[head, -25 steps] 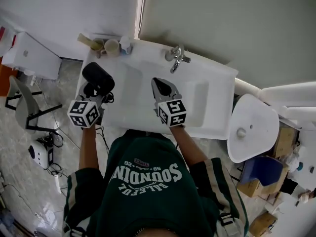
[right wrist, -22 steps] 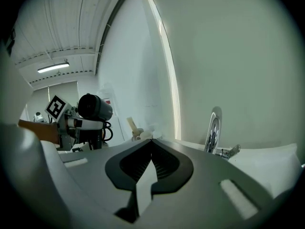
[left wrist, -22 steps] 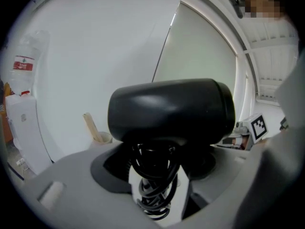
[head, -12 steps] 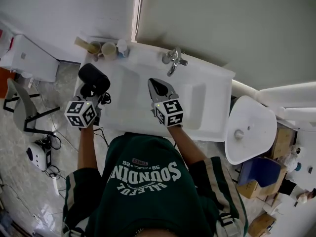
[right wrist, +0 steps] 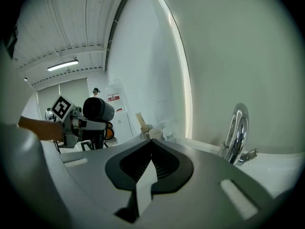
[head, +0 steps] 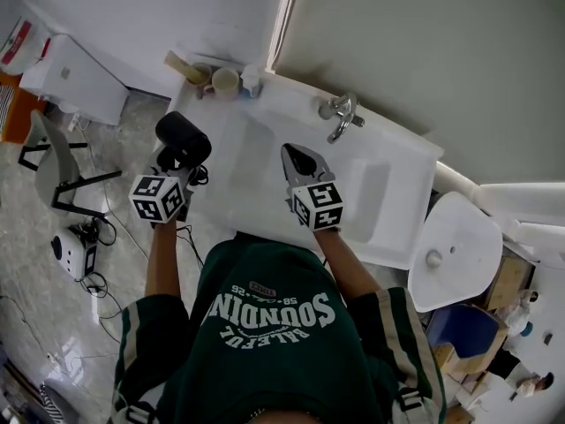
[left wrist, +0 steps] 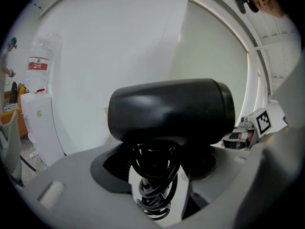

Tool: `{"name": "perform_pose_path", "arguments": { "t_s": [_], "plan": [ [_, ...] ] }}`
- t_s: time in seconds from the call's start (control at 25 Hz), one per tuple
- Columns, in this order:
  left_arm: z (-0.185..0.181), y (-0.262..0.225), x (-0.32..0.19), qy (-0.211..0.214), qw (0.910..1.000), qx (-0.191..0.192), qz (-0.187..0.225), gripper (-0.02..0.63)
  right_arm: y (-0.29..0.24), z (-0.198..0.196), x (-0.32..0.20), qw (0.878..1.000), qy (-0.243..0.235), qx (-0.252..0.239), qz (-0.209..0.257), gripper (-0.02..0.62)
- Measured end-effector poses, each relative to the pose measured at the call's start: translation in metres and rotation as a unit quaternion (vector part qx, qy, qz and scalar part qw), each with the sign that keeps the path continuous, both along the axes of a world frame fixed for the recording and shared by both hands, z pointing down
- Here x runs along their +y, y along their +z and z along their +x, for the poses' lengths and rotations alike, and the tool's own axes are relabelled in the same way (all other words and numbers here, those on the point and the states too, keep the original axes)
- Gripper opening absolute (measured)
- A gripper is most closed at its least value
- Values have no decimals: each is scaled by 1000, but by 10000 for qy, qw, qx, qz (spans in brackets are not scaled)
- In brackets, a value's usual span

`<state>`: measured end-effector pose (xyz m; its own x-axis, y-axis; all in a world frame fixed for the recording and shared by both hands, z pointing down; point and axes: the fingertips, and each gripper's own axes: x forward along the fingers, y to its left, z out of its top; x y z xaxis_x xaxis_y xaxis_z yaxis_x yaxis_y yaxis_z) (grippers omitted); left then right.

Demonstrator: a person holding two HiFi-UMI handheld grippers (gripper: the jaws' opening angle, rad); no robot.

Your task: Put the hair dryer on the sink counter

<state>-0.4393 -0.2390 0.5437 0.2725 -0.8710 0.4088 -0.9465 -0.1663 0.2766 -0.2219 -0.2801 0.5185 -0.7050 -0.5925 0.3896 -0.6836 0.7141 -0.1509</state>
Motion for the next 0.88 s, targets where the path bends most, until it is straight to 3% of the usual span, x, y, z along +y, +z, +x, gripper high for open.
{"name": "perform_pose_path", "arguments": {
  "t_s": [0.36, 0.68, 0.88],
  "plan": [
    [-35, 30, 22, -337, 9981, -226, -469, 333, 12, -14, 9, 9997, -199, 37, -168, 5],
    [-46, 68, 18, -241, 9913, -707, -1080, 333, 22, -2, 10, 9995, -68, 107, -305, 5],
    [-48, 90, 7, -228, 9872, -730, -1401, 333, 29, 7, 7, 9992, 63, 120, -378, 5]
  ]
}}
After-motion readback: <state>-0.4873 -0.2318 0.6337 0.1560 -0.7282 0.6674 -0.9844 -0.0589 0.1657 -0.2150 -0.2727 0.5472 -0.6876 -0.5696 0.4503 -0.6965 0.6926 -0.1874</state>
